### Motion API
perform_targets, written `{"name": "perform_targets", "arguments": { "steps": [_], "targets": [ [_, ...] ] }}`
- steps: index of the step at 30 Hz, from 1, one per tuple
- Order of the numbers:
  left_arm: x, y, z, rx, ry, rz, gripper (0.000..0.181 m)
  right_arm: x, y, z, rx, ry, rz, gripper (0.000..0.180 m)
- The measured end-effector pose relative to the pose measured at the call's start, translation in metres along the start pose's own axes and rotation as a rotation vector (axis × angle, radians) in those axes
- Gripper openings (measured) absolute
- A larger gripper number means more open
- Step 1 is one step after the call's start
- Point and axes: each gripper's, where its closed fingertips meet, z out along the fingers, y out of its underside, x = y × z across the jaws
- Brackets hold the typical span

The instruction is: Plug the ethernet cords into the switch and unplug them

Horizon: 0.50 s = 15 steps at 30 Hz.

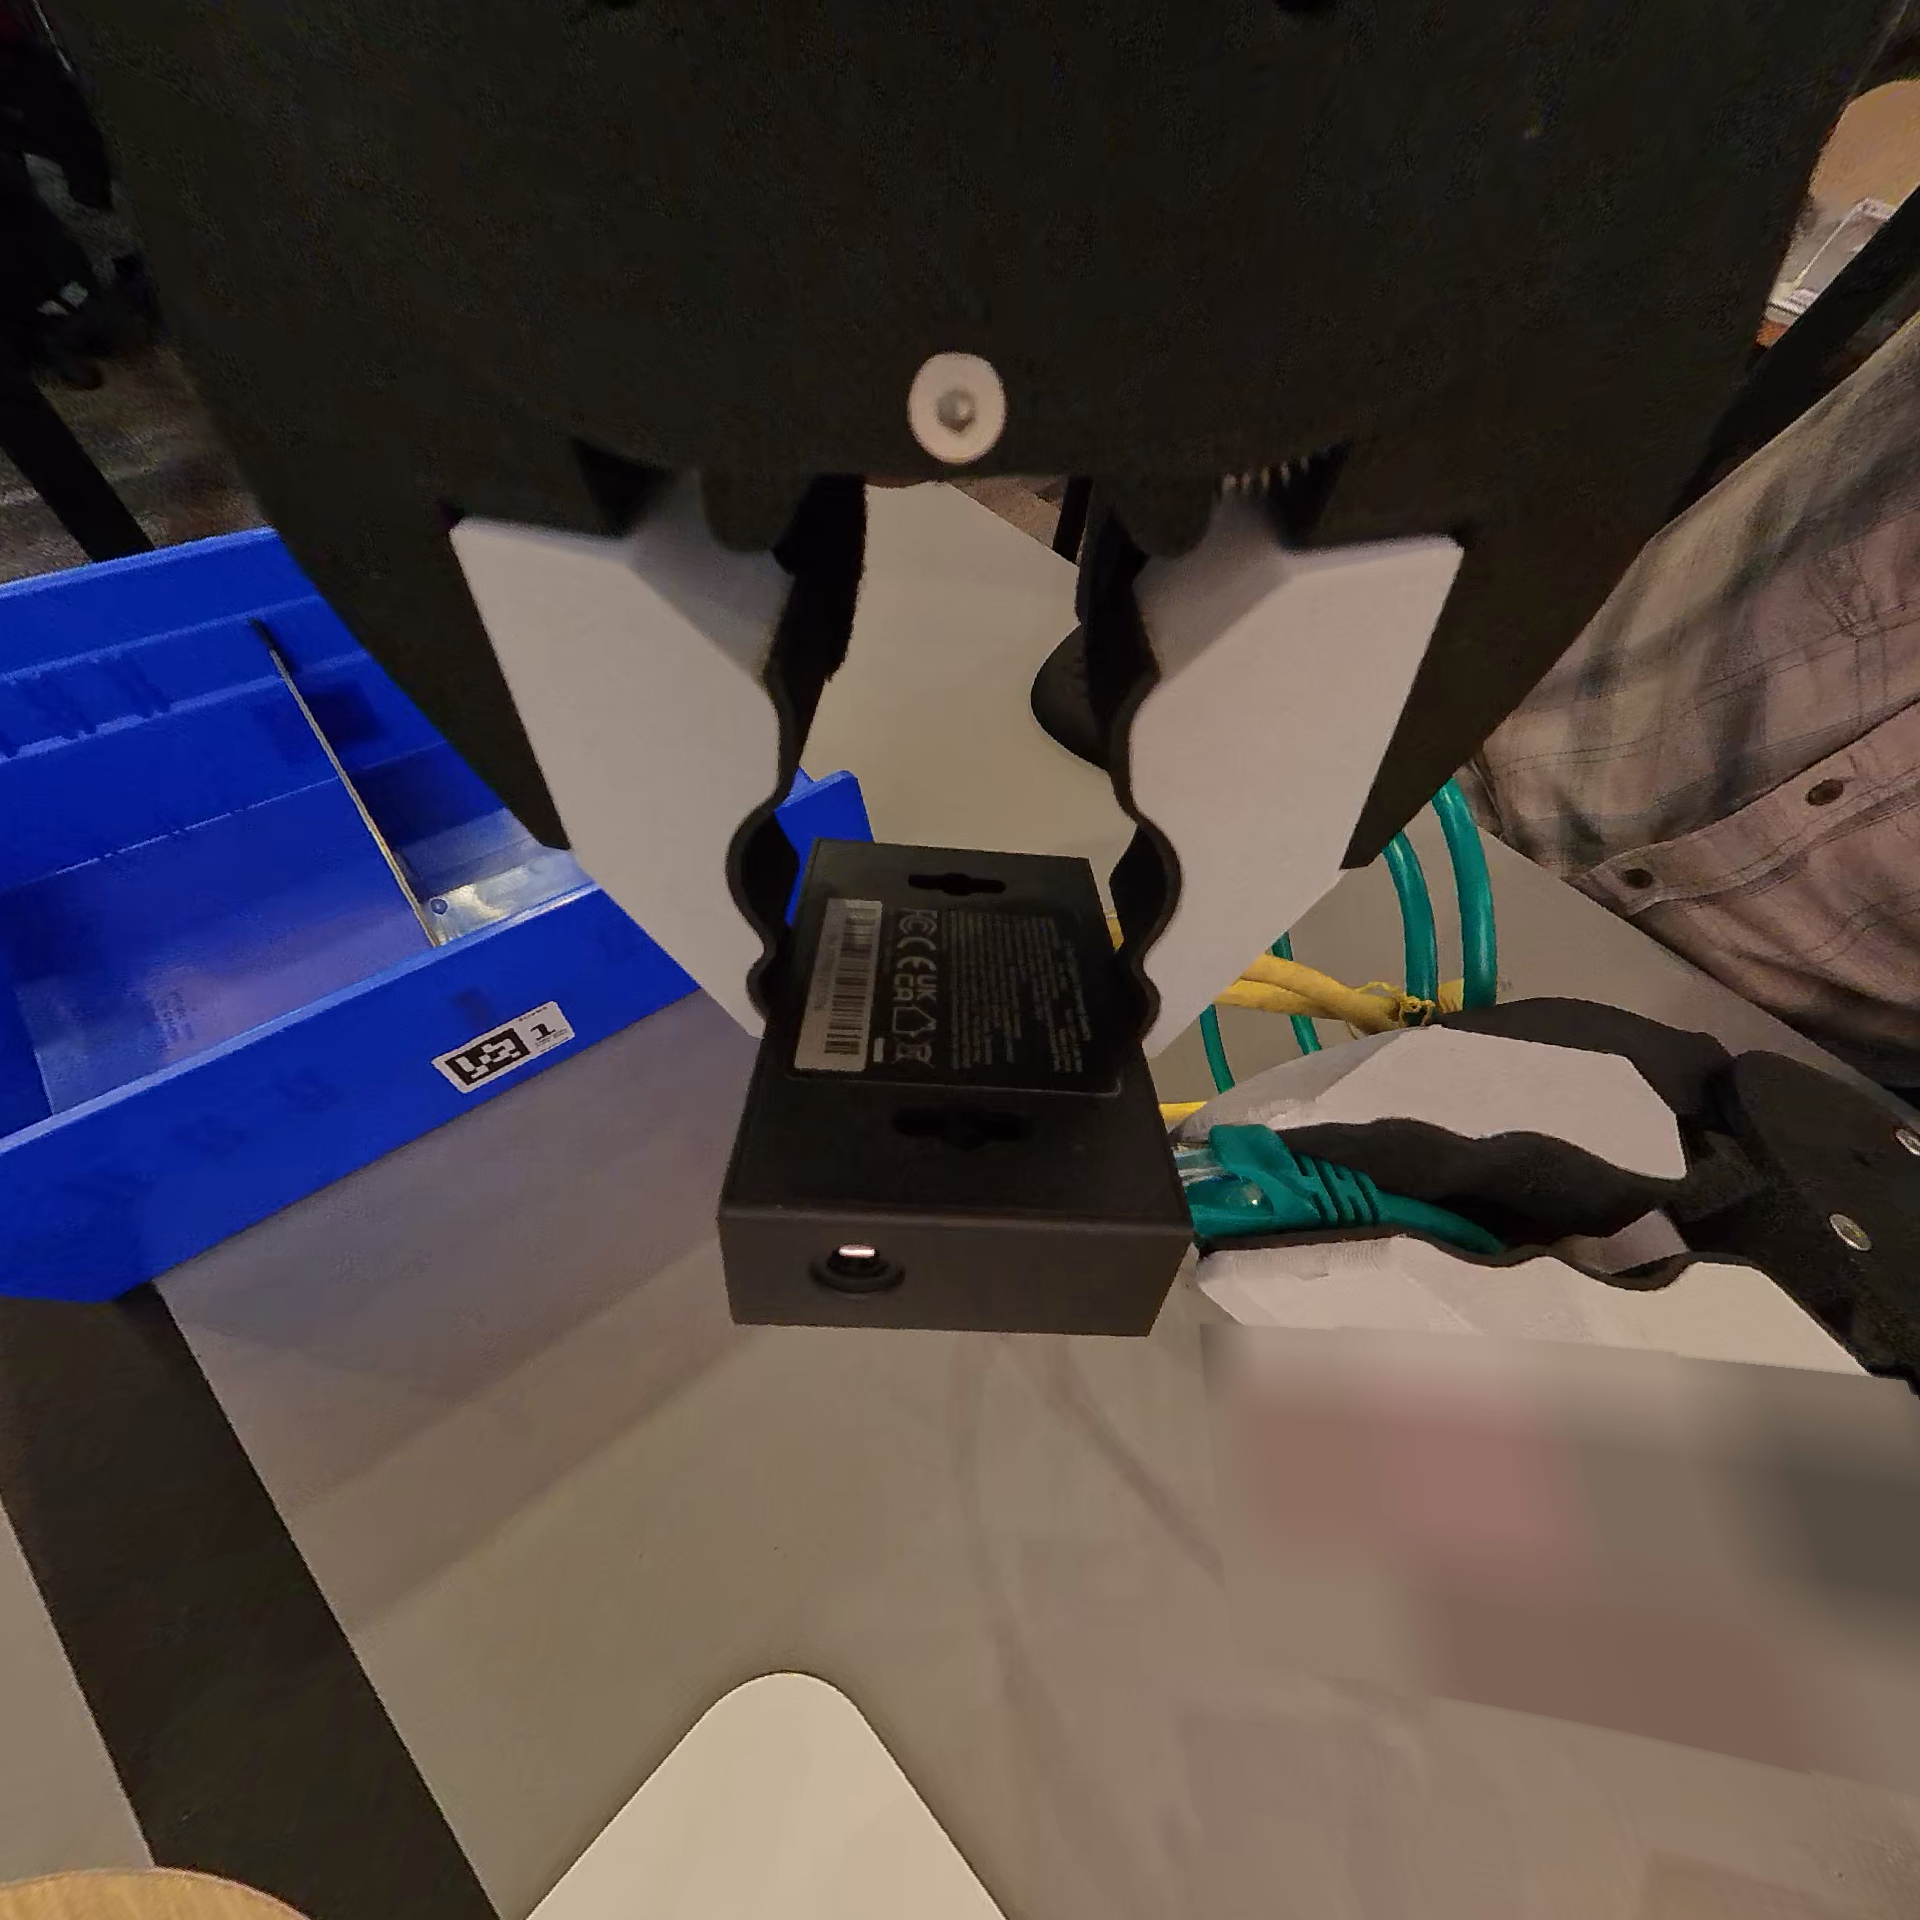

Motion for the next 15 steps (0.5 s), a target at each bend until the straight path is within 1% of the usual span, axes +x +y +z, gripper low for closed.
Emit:
{"name": "perform_targets", "arguments": {
  "steps": [10, 15],
  "targets": [
    [-0.0037, 0.0012, -0.0004, -0.005, -0.011, -0.004, 0.013, 0.0003, -0.004, -0.0003, 0.005, 0.024, -0.019, 0.06],
    [-0.0058, 0.0015, -0.0011, -0.001, -0.022, -0.004, 0.013, 0.0006, -0.0059, -0.0004, -0.008, 0.075, -0.049, 0.06]
  ]
}}
